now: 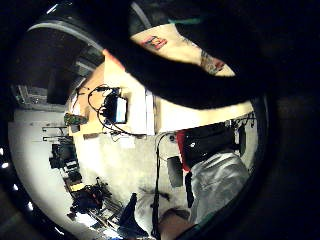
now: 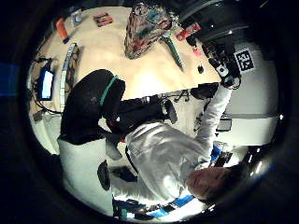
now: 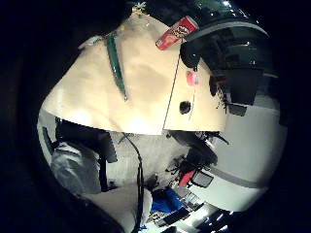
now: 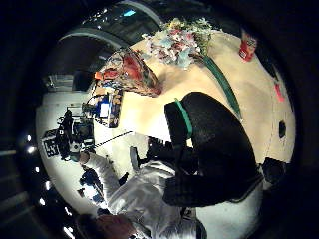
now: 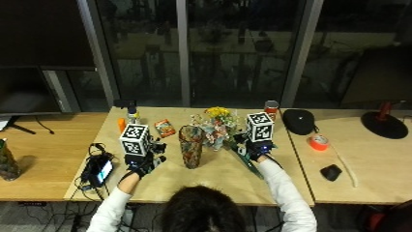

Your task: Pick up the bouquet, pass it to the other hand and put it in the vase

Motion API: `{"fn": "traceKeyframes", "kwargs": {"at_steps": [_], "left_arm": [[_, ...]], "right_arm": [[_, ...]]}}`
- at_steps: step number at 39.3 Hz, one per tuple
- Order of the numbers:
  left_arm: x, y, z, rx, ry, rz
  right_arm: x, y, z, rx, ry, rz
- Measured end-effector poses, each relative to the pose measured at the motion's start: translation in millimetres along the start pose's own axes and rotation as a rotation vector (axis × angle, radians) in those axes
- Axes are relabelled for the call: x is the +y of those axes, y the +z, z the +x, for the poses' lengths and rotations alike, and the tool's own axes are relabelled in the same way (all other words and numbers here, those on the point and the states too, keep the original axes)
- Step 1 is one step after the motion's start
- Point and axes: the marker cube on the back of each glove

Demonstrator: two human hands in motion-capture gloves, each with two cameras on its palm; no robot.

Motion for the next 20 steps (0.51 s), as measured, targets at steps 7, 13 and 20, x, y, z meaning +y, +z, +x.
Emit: {"fn": "traceKeyframes", "kwargs": {"at_steps": [7, 13, 20], "left_arm": [[-4.8, -0.9, 3.9, 0.023, 0.017, -0.001], [-11.2, 2.6, 6.3, 0.030, 0.037, -0.005], [-16.3, 3.0, 7.6, 0.016, 0.025, 0.063]], "right_arm": [[-0.3, -6.6, 1.6, -0.011, 0.005, 0.036], [5.2, -10.1, 1.3, -0.008, 0.009, 0.037], [-0.1, -8.7, 5.7, 0.007, 0.065, 0.015]]}}
